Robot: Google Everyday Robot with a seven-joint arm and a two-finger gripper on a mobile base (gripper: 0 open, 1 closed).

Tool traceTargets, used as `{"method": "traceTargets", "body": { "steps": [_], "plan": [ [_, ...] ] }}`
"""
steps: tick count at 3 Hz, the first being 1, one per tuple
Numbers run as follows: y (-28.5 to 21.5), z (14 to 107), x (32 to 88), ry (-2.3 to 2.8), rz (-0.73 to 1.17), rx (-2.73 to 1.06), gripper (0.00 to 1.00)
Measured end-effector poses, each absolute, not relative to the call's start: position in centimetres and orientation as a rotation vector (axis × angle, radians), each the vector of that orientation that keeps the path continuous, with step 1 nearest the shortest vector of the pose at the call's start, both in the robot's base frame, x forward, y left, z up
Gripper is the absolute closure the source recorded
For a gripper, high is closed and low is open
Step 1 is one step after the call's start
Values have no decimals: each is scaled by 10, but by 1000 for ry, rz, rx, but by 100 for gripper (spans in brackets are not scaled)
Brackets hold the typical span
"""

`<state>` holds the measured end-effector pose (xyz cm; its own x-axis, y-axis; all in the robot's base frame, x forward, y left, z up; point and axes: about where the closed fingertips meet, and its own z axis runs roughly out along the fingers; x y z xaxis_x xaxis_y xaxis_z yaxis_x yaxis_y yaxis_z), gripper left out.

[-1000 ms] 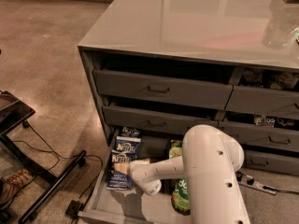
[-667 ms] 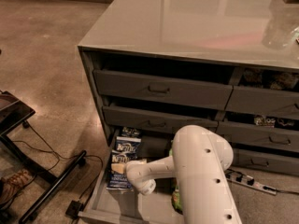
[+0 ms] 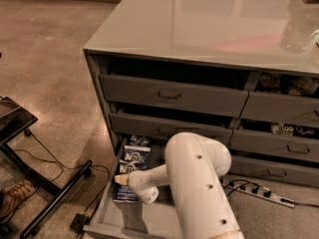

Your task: Pick blue chip bag from bottom drawer and place on counter

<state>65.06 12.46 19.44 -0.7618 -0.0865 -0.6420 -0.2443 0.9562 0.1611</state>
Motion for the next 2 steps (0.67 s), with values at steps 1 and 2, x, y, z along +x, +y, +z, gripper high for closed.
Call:
{"method": "traceTargets", "body": {
  "steps": [1, 2],
  "plan": [
    [138, 179, 651, 2475, 294, -287, 0],
    [148, 169, 649, 2507, 296, -342, 0]
  ]
}}
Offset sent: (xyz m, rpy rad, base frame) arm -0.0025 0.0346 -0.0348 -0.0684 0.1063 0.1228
